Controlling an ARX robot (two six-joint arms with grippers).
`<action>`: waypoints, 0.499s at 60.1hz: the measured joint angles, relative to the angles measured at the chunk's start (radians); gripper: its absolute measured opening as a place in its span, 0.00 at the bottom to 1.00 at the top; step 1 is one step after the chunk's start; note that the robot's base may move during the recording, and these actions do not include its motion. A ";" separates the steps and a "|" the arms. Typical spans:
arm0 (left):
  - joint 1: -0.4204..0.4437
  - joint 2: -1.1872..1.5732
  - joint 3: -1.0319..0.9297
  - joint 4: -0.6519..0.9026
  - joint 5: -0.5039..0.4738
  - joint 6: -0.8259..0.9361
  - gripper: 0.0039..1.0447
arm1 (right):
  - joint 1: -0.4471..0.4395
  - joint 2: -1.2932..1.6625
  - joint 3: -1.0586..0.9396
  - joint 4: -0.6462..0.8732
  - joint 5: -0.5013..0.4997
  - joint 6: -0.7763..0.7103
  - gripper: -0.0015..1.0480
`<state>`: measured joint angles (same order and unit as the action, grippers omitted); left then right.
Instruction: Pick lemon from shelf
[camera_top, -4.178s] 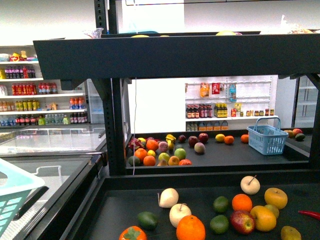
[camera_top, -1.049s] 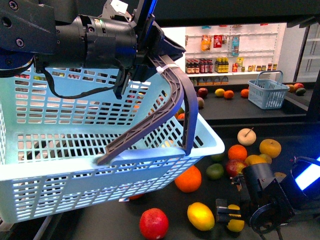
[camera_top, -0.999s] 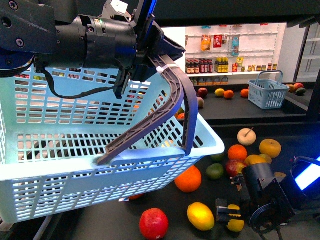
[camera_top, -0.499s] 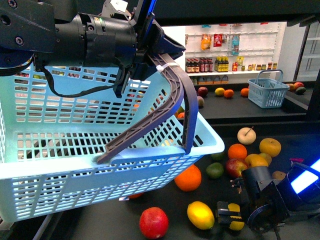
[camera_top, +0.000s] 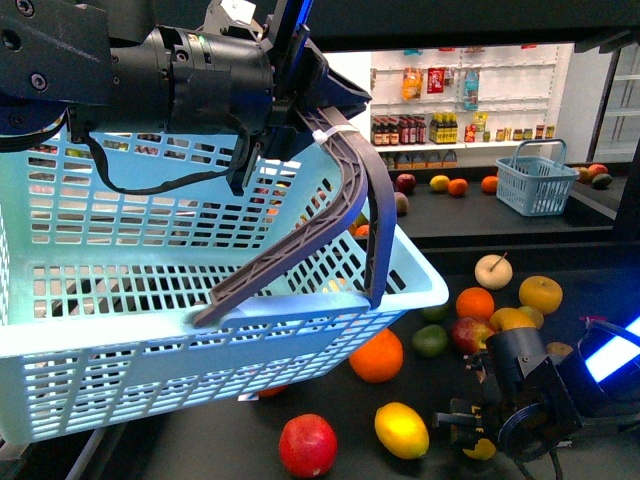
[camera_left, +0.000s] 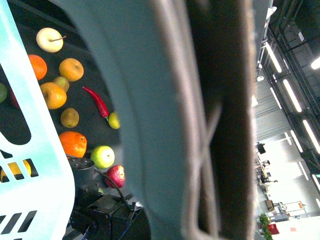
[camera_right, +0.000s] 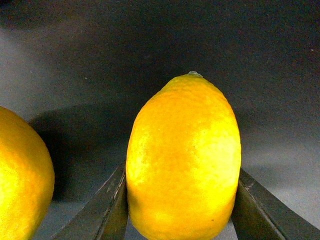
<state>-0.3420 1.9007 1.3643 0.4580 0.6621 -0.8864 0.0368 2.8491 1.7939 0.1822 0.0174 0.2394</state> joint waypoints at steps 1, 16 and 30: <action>0.000 0.000 0.000 0.000 0.000 0.000 0.05 | -0.001 -0.005 -0.006 0.001 0.000 0.008 0.46; 0.000 0.000 0.000 0.000 0.000 0.000 0.05 | -0.024 -0.199 -0.180 0.085 -0.002 0.140 0.46; 0.000 0.000 0.000 0.000 0.000 0.000 0.05 | -0.055 -0.537 -0.337 0.206 -0.088 0.312 0.46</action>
<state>-0.3420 1.9007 1.3643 0.4580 0.6621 -0.8864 -0.0177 2.3119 1.4570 0.3885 -0.0704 0.5514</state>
